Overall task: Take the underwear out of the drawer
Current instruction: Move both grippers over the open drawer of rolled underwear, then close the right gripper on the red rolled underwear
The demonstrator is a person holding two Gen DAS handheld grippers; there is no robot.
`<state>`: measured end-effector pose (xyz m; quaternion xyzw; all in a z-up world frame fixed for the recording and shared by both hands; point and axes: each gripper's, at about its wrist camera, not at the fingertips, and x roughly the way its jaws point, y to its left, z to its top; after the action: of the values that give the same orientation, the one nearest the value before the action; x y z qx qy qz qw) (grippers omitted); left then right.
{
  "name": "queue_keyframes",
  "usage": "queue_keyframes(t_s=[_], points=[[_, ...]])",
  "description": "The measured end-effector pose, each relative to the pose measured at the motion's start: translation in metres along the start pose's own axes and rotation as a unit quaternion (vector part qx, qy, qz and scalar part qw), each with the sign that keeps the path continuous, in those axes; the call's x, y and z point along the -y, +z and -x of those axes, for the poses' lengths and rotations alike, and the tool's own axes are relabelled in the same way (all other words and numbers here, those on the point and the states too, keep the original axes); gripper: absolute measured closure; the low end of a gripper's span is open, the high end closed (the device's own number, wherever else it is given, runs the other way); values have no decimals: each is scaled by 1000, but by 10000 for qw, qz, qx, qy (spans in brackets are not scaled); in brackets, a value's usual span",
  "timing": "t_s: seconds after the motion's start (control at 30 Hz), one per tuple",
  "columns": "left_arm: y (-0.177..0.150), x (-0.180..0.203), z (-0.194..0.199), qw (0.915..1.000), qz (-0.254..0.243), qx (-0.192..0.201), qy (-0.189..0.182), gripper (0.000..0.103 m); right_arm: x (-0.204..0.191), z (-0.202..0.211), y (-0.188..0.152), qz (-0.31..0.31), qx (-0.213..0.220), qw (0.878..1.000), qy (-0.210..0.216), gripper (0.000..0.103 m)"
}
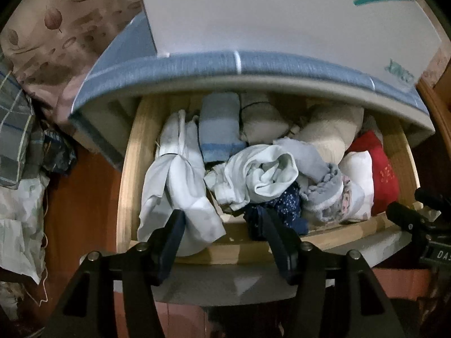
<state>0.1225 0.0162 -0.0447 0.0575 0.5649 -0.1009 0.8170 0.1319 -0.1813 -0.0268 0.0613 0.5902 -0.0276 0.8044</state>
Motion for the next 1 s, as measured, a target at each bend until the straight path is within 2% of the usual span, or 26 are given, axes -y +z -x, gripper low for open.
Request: queue_keyframes(t_s=[0.17,0.43,0.53,0.73,0.8,0.9,1.0], points=[[-19,1,4,9995,-57,-303,-66,41,2,3,-22,-60,-391,9992,-24,1],[-36,-6,2,9979,-57,-626,-146,40,1,3,-25,-141,-886,9959,-100,1],[-41,-9,2,9980,-19,-629,-117,39,3,3,-27,-161,-1043,9944,-99,1],[-37,-9,2,9969,51,-764,-150,39,1,2,-25,-181,-1064,9941,-128,1],[-36,-8,3,9969,-18,-786,-94,39,-11,-11,-14,-185,-1106,9936,-129,1],[-34,-6,12,9976,-224,-656,27,39,-12,-13,-8,-204,-1134,9933,84,1],[-25,-16,34,9988,-134,-451,-143,39,-11,-5,-2,-244,-993,9944,284,1]])
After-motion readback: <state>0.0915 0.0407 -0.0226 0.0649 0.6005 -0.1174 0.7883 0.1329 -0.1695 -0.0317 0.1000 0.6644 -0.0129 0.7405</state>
